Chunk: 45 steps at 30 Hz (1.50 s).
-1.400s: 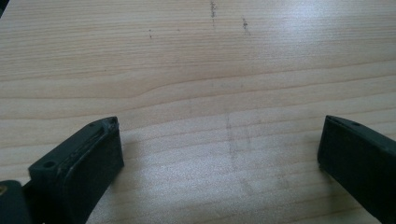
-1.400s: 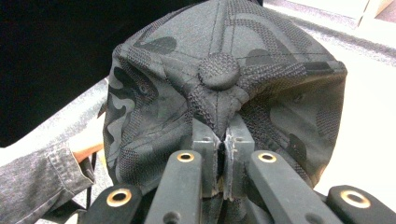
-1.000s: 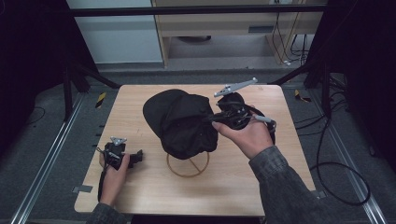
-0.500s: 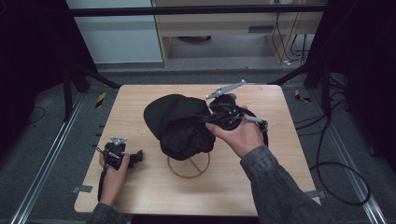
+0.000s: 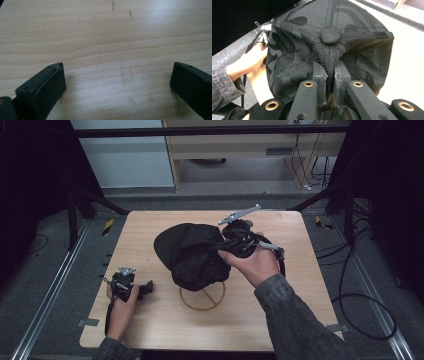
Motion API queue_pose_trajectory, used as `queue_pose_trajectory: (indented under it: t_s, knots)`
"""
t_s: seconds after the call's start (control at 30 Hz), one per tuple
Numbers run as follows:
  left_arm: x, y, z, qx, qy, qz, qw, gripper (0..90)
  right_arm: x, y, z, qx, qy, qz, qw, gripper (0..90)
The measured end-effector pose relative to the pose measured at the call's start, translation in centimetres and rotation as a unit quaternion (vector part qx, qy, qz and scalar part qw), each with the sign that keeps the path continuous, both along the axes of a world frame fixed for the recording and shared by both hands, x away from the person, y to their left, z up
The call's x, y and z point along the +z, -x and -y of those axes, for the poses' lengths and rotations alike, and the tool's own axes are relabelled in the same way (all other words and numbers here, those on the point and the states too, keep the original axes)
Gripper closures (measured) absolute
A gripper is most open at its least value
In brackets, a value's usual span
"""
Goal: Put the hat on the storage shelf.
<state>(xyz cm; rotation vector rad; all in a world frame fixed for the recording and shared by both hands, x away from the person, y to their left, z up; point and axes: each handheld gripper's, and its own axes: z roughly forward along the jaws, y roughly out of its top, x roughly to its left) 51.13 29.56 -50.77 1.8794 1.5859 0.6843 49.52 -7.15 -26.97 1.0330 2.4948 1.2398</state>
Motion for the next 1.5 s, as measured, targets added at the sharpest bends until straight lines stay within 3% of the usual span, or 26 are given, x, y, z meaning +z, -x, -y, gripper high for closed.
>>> queue_pose_trajectory:
  t_s: [0.83,1.5]
  knots:
    - [0.0,0.0,0.0,0.000,0.000,-0.001,1.0000,0.0,0.9,-0.2,0.1,-0.003,-0.006,0.002,1.0000,69.8]
    - [0.0,0.0,0.1,-0.003,0.000,0.000,1.0000,0.0,2.0,0.4,1.3,-0.006,-0.025,0.007,0.9996,68.2]
